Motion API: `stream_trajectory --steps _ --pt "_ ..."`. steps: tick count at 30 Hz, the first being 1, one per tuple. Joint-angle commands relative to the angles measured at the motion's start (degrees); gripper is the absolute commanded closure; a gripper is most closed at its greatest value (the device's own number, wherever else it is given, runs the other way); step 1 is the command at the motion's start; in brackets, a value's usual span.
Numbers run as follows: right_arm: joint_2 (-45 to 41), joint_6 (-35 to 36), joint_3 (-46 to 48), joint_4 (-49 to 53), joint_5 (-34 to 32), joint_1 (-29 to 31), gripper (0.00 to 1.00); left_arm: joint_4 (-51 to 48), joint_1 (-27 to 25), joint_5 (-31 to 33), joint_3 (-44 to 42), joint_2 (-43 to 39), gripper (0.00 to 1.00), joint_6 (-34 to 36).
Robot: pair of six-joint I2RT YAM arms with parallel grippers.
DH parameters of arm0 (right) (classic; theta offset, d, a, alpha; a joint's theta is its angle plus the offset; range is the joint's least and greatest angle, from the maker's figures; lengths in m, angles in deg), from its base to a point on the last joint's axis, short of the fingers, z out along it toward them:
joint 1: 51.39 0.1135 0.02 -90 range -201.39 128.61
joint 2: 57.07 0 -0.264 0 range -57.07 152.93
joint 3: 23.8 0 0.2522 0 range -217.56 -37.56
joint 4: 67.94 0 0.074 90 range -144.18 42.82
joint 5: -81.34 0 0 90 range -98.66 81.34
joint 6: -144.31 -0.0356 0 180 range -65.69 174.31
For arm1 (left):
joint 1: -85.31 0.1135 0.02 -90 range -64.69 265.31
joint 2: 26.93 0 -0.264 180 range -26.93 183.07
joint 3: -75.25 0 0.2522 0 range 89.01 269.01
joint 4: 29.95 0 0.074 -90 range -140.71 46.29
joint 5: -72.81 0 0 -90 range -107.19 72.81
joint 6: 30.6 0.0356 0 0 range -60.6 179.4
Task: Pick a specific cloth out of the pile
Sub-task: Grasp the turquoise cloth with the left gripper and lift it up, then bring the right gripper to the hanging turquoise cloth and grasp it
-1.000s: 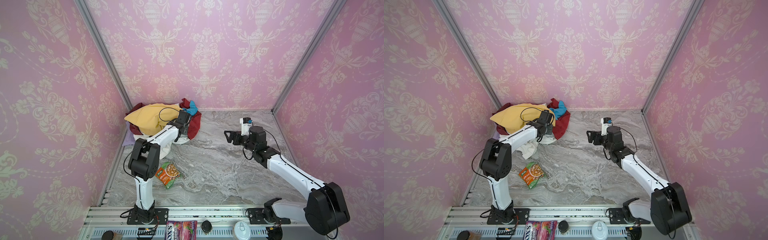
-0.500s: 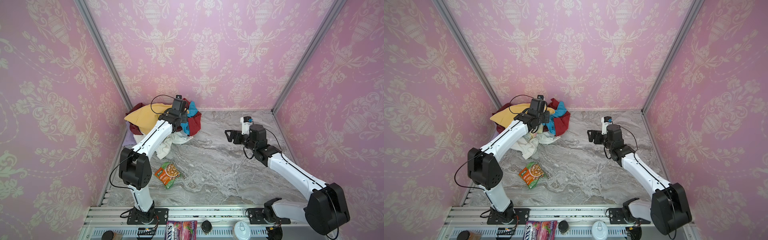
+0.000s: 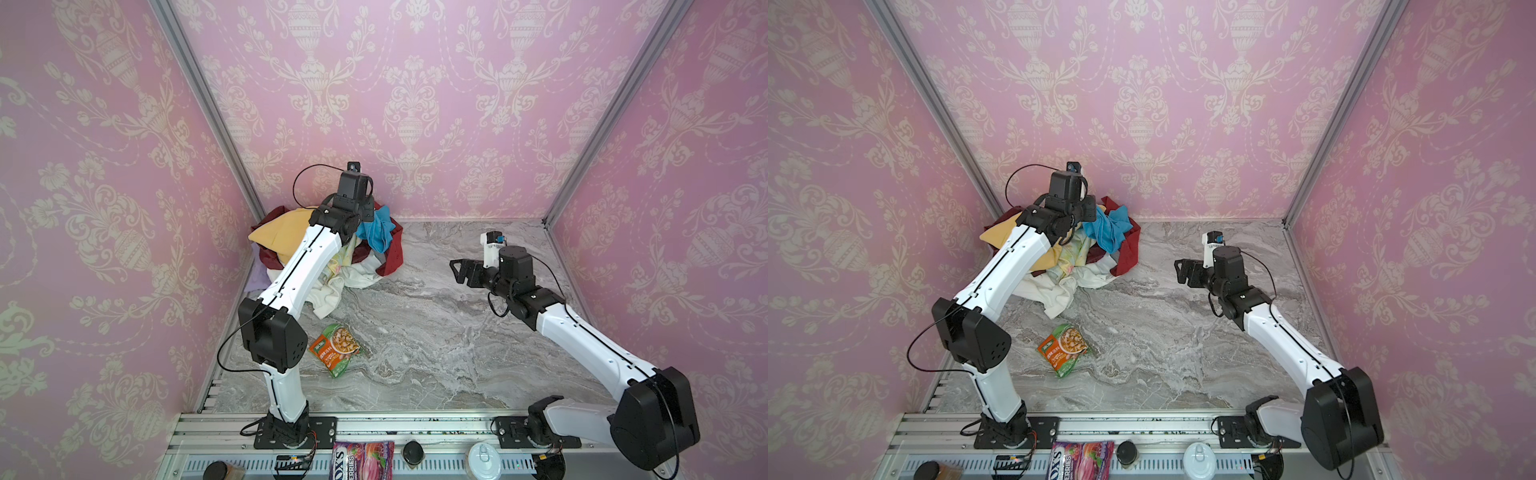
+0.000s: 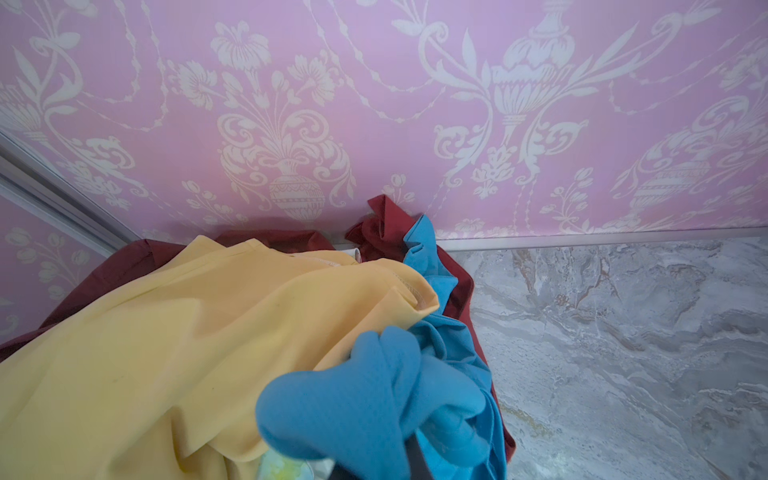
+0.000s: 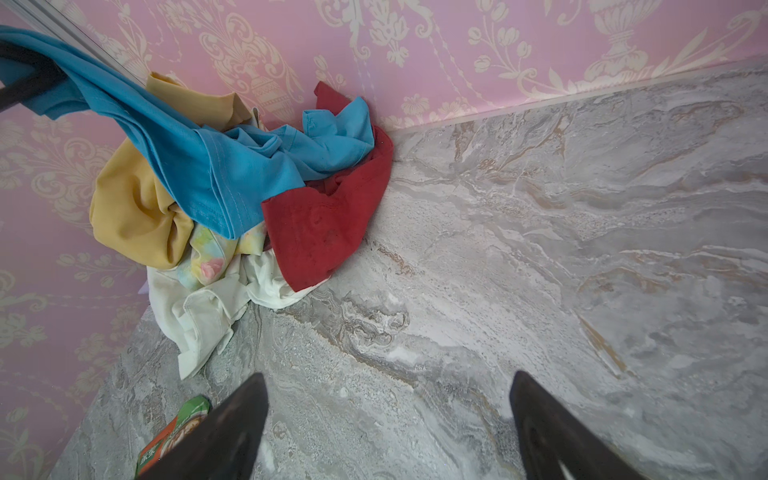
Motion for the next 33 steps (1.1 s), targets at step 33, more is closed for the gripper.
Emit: stream_trajectory --steps 33 --pt "7.3 9.9 -7.7 -24.5 2.7 10.9 0.0 -12.8 -12.5 -8.5 32.3 0.1 1.0 4.0"
